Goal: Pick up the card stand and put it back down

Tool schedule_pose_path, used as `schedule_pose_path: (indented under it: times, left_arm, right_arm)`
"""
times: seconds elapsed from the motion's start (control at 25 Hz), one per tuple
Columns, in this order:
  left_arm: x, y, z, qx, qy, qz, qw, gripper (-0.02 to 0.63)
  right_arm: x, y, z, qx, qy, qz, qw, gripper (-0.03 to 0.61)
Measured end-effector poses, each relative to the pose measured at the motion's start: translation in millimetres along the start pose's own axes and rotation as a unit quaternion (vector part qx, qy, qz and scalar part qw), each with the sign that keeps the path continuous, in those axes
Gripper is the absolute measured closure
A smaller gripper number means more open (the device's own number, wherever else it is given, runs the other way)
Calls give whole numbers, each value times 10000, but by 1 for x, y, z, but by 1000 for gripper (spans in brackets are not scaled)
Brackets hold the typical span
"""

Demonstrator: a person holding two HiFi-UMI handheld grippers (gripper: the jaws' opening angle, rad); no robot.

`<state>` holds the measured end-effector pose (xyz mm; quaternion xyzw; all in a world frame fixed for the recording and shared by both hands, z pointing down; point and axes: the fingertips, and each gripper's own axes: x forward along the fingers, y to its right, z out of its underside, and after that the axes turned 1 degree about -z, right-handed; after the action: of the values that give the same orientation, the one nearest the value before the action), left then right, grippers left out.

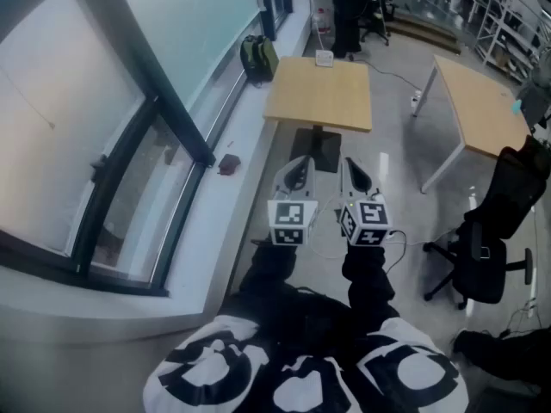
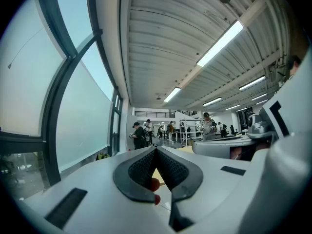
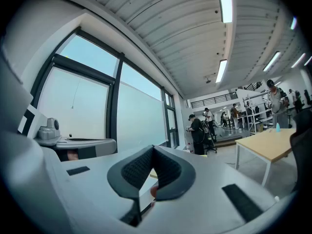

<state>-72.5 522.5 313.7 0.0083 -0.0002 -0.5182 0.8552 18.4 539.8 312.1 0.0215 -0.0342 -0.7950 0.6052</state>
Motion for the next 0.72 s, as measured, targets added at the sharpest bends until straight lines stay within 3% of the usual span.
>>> schedule_pose_path:
  times: [0.44, 0.72]
  left_arm:
    - [12, 21, 8, -3, -140, 140, 9998, 607]
    - [47, -7, 24, -184, -267, 171, 9993, 607]
  right_arm:
    - [2, 16, 2, 317, 98, -229, 9992, 566]
    - [50, 18, 14, 392, 3, -279, 9988, 565]
